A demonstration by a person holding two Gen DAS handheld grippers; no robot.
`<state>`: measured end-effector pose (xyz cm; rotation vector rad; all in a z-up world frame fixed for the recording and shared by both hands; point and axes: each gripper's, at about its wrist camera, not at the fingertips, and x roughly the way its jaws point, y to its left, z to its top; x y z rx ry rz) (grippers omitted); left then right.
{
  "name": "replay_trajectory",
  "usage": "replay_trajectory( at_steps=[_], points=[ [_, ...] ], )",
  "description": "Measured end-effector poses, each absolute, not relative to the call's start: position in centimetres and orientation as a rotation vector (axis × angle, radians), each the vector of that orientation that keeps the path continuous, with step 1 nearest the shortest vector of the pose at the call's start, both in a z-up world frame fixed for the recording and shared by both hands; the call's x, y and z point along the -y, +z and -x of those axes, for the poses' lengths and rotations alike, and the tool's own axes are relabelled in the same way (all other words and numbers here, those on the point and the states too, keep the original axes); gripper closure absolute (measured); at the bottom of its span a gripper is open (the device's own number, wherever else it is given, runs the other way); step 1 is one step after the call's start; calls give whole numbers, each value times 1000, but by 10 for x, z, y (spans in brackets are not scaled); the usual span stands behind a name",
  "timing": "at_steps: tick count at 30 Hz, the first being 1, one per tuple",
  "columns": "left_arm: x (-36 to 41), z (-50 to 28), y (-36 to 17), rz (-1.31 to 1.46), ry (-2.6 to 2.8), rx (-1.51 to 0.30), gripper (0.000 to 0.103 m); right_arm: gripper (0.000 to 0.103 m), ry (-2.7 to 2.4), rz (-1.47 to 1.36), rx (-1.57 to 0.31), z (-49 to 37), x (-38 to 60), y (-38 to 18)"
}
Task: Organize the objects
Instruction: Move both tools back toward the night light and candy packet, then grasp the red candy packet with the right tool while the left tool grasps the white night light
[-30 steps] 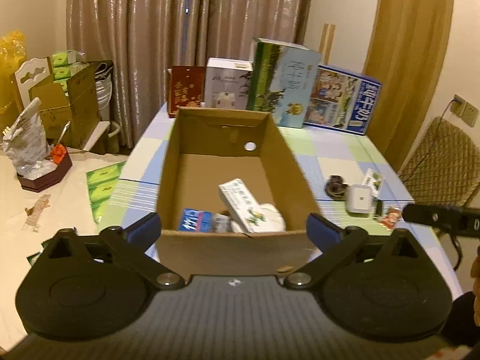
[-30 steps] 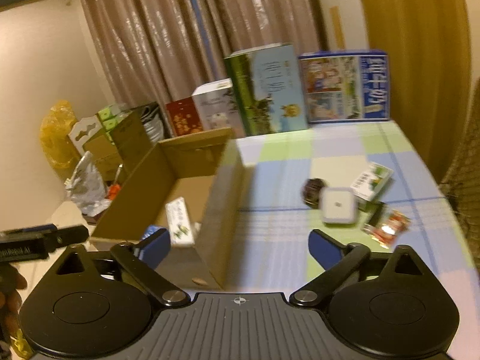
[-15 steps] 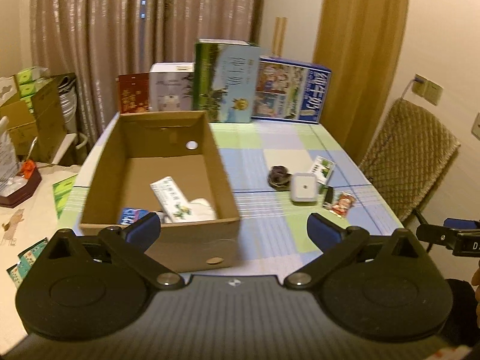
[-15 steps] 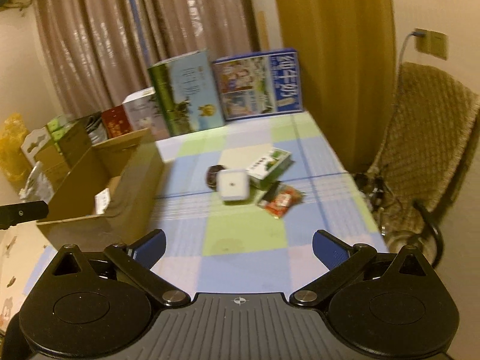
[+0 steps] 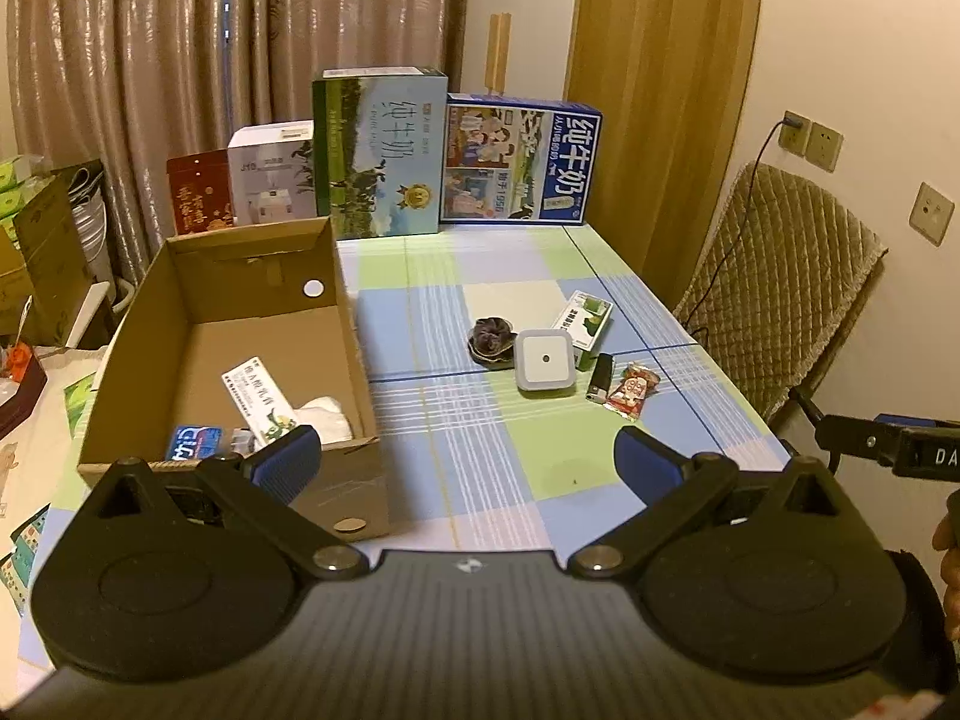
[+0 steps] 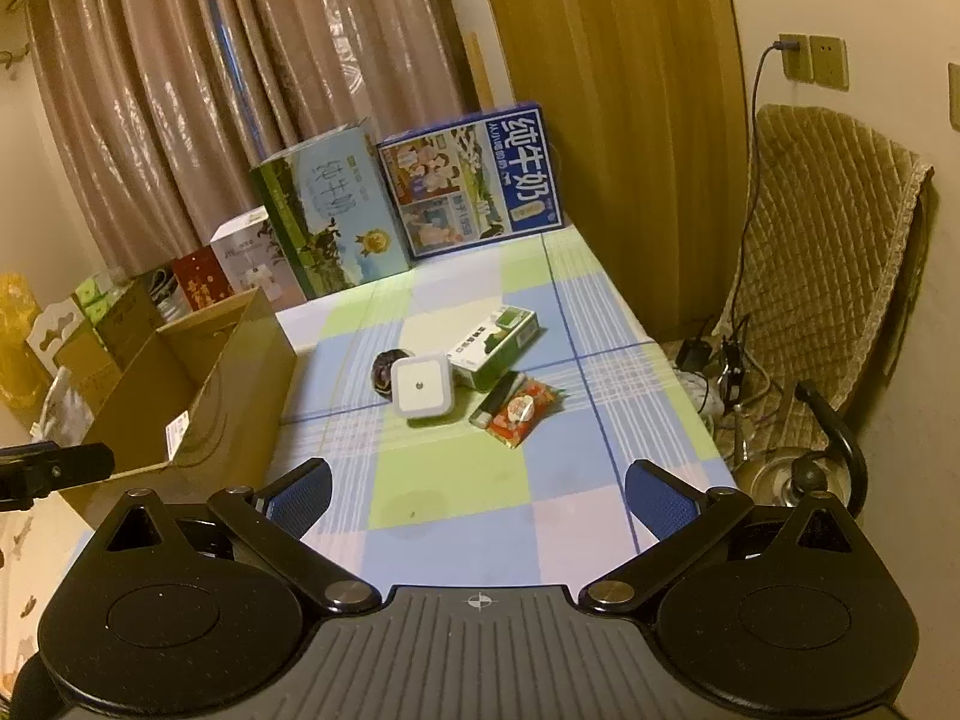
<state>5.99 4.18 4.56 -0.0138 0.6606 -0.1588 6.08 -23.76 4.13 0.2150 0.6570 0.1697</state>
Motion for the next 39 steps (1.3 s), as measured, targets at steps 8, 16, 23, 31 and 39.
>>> replay_trajectory(
  at_steps=[8, 16, 23, 31, 39],
  points=[
    [-13, -85, 39, 1, -199, -667, 1, 2, 170, -189, -652, -83, 252, 40],
    [24, -127, 20, -20, -229, -672, 1, 2, 171, -148, -671, -121, 273, 24],
    [52, -175, -7, -47, -226, -689, 1, 16, 179, -112, -726, -160, 285, -3],
    [76, -225, -50, -69, -219, -710, 3, 46, 206, -94, -783, -204, 285, -43],
    [77, -266, -91, -69, -204, -749, 17, 62, 317, -58, -835, -237, 266, -79]
  ],
)
